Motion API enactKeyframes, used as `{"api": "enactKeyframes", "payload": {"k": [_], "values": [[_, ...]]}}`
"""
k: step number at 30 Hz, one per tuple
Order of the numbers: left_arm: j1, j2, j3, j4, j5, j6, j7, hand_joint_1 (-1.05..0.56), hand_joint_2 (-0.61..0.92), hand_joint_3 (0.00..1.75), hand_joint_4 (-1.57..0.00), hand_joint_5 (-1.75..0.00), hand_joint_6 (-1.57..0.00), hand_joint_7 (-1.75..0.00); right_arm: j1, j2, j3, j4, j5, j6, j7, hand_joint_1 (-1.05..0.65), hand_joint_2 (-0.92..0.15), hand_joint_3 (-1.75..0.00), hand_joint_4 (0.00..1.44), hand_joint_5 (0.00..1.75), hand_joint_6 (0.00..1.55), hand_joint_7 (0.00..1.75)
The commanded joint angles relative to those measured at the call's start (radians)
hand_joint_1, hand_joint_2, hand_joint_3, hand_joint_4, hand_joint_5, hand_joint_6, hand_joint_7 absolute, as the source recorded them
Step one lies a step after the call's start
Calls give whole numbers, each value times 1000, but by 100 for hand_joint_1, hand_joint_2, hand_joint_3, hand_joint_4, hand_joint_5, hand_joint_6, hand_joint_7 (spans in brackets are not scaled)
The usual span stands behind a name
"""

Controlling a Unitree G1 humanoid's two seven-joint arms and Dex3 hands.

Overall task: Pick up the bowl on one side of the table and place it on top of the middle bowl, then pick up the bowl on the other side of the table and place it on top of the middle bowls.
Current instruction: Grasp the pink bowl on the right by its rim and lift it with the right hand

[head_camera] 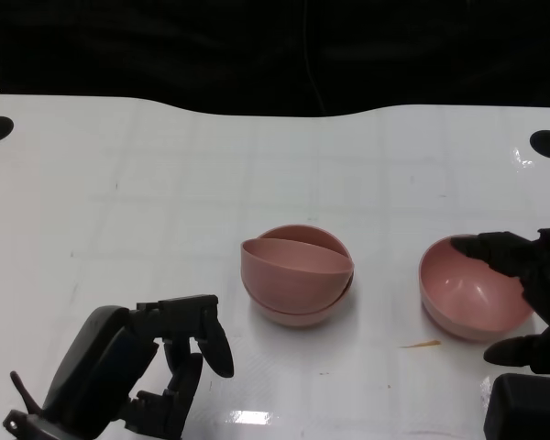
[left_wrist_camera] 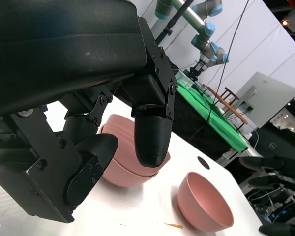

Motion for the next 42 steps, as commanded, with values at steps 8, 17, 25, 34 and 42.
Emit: {"api": "enactKeyframes", "payload": {"k": [8, 17, 25, 34, 42], "values": [[-14, 2, 5, 0, -1, 4, -11, 2, 18, 166, -90, -171, -83, -151, -69, -47, 96, 135, -70, 6, 13, -49, -79, 0, 37, 26, 41, 3], [-21, 2, 7, 9, -1, -9, -13, 3, 18, 165, -90, -171, -83, -152, -182, -26, 188, 348, -101, 10, -53, -46, -85, -2, 45, 18, 45, 2], [-27, 3, 7, 15, 4, -10, -14, 1, 18, 164, -90, -170, -83, -151, -288, -9, 269, 592, -119, -15, -199, -38, -92, -3, 68, 20, 61, 6], [-36, 5, 7, 27, 8, -24, -13, 3, 16, 166, -91, -170, -83, -150, -381, -24, 305, 866, -59, -217, -471, -13, -90, -1, 86, 169, 101, 90], [-36, 0, 7, 25, 9, -17, -14, 2, 16, 167, -91, -170, -84, -150, -390, -30, 297, 901, -26, -328, -626, -10, -90, -13, 89, 175, 67, 174]]}}
